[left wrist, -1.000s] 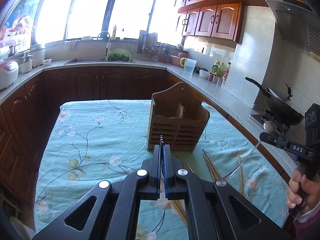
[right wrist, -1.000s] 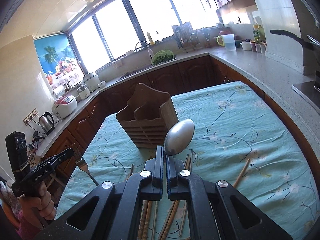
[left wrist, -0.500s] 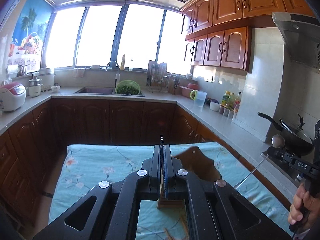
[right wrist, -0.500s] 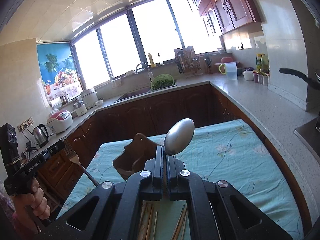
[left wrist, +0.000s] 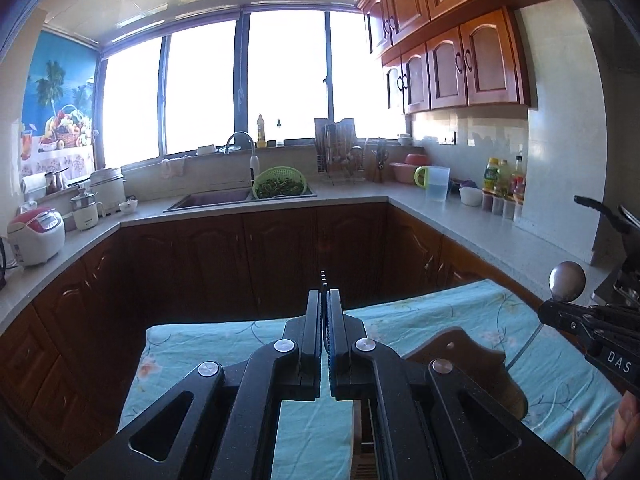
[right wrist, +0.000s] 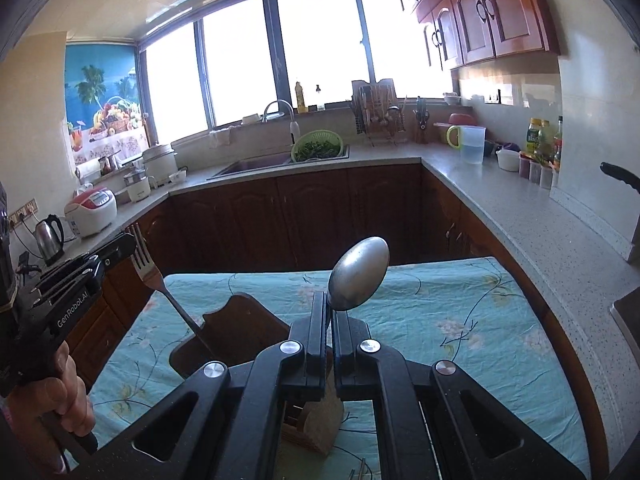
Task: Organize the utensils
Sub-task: 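Carry the fork and spoon up to the wooden utensil holder with both tools, then open the left tool to drop the fork while the right tool releases the spoon into the holder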
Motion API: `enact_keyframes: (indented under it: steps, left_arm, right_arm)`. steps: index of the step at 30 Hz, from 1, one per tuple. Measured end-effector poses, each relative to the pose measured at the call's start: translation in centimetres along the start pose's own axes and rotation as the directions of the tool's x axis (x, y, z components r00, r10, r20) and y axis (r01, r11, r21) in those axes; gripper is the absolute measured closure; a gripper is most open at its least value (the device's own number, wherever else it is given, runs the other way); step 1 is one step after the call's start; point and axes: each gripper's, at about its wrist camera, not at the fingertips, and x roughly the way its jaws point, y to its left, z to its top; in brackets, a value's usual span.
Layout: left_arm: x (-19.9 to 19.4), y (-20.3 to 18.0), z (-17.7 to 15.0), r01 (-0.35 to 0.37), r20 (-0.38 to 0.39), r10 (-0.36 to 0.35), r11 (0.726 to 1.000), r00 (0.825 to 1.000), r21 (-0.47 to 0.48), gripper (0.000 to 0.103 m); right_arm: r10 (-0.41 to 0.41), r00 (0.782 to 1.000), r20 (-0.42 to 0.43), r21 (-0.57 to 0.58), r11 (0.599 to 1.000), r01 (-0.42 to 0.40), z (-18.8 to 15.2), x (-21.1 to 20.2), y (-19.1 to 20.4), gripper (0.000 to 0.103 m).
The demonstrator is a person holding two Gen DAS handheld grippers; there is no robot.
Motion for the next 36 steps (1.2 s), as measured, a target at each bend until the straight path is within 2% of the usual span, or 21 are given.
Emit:
enact_keyframes:
  steps: [4,11,22,27,29,30,31,32,34,36]
  left_arm:
    - [2.2,-1.6,-1.0,0.018,-0.037,-0.019,1.0,0.999,-0.01,0.103]
    - [4.6,-1.0,-0.2,0.055,-0.067,-0.055,0.998,0.996,-0.005,0.102]
    - [3.2,1.5,-0.3,0.06,-0.072,-0.06,0.998,0.996,-0.003,0.101]
    - [2.1,1.9,-0.3,0.068,-0.078,-0.07,0.997,0.994,-0.025,0.098]
    - [1.4,2.1,-0.2,0.071,-0.066,-0.073,0.997,0.995,-0.039,0.089]
    - [0.9,2.4,0.1,0.066,-0.056,-0.069,0.997,0.996,-0.05,0.077]
    - [0.4,2.8,0.2,0.058,-0.04,-0.061,0.997,0.997,-0.059,0.068]
    - [-0.1,3.1,0.3,0.052,-0.028,-0.053,0.997,0.998,-0.065,0.064]
    - [-1.0,3.7,0.2,0.037,-0.02,-0.039,0.996,0.999,-0.081,0.045]
    - [-2.0,4.4,-0.2,0.022,-0.007,-0.023,0.994,1.0,-0.103,0.04]
  right_arm:
    - [0.003,0.999,-0.037,-0.001,1.0,-0.003,-1.4,1.8,0.0,0.101]
    - [0.024,0.997,-0.068,0.009,1.0,-0.024,-2.7,3.1,-0.3,0.101]
    - [0.025,0.997,-0.075,0.022,0.999,-0.024,-2.4,3.0,-0.3,0.101]
    - [0.034,0.997,-0.069,0.045,0.999,-0.031,-2.2,2.5,-0.5,0.095]
    - [0.035,0.998,-0.059,0.061,0.998,-0.031,-2.1,2.0,-0.8,0.094]
    - [0.035,0.998,-0.051,0.072,0.997,-0.031,-2.1,1.7,-1.0,0.09]
    - [0.037,0.998,-0.043,0.083,0.996,-0.033,-2.0,1.3,-1.3,0.079]
    - [0.042,0.999,-0.034,0.093,0.995,-0.038,-2.1,0.9,-1.6,0.065]
    - [0.045,0.999,-0.02,0.11,0.993,-0.042,-2.2,0.2,-2.2,0.054]
    - [0.046,0.999,-0.009,0.132,0.99,-0.045,-2.4,-0.6,-2.8,0.051]
